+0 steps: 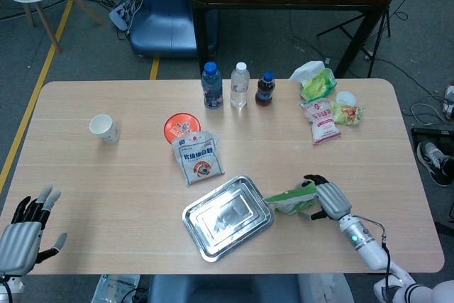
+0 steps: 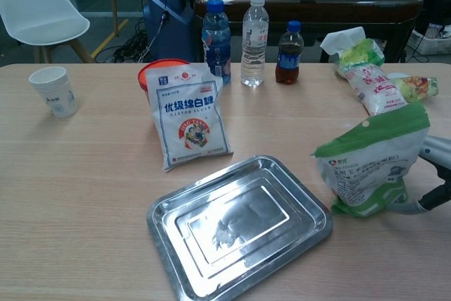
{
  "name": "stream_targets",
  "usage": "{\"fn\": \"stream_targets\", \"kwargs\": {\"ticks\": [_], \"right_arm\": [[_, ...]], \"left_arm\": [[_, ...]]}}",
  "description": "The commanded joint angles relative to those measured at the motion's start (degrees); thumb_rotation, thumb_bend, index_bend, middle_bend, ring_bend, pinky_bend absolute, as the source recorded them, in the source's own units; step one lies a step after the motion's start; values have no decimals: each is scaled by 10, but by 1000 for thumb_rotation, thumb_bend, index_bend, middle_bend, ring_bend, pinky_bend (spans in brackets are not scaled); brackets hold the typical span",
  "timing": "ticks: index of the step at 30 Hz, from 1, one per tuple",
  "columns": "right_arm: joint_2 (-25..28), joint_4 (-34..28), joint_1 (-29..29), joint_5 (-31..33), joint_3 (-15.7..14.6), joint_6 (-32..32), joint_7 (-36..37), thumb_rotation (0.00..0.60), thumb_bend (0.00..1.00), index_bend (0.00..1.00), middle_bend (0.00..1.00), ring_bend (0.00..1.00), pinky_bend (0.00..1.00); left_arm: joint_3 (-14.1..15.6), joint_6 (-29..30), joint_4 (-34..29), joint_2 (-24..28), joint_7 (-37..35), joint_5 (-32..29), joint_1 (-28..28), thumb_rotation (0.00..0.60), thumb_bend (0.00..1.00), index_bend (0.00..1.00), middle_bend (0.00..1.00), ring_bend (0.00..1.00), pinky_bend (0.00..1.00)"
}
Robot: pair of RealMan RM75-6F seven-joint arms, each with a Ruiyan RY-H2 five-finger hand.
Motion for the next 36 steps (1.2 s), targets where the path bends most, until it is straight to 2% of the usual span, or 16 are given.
{"fn": "stream_targets", "kwargs": {"ticks": [1, 5, 8, 14, 20, 25, 30, 36], "right_arm": [[-8, 14, 1, -2, -1, 10, 6, 600, 291, 433, 426, 233, 177], [-17, 31, 1, -4, -3, 23, 21, 600, 416, 517, 492, 319, 317], [-21, 44, 0, -10, -7, 36, 35, 600, 464, 549, 500, 360, 431], [-31, 65, -3, -16, -7, 72, 61, 600, 528, 629, 545, 431, 528], [-16, 49, 3, -26, -3, 107, 56, 600, 571, 652, 563, 456, 562], [24, -14, 25, -41, 2, 115, 17, 600, 574, 656, 567, 462, 563], [93, -116, 69, -53, 9, 77, -46, 600, 577, 667, 576, 478, 581], [171, -233, 127, -49, 28, 1, -111, 600, 705, 755, 648, 559, 667]], "left_arm": [[0, 0, 0, -1, 0, 0, 0, 600, 306, 69, 0, 93, 0], [0, -1, 1, -2, -1, 0, -1, 600, 306, 69, 0, 93, 0], [0, -3, 3, -2, 0, -1, -1, 600, 305, 69, 0, 93, 0], [1, -5, 3, -5, 2, -1, -2, 600, 305, 69, 0, 93, 0], [1, 1, 5, -4, -5, 1, 1, 600, 305, 69, 0, 93, 0], [2, 2, 14, -6, -16, 2, 3, 600, 305, 69, 0, 93, 0], [2, 7, 23, -6, -29, 3, 6, 600, 305, 69, 0, 93, 0], [5, 11, 34, -9, -42, 3, 11, 600, 306, 69, 0, 93, 0]]}}
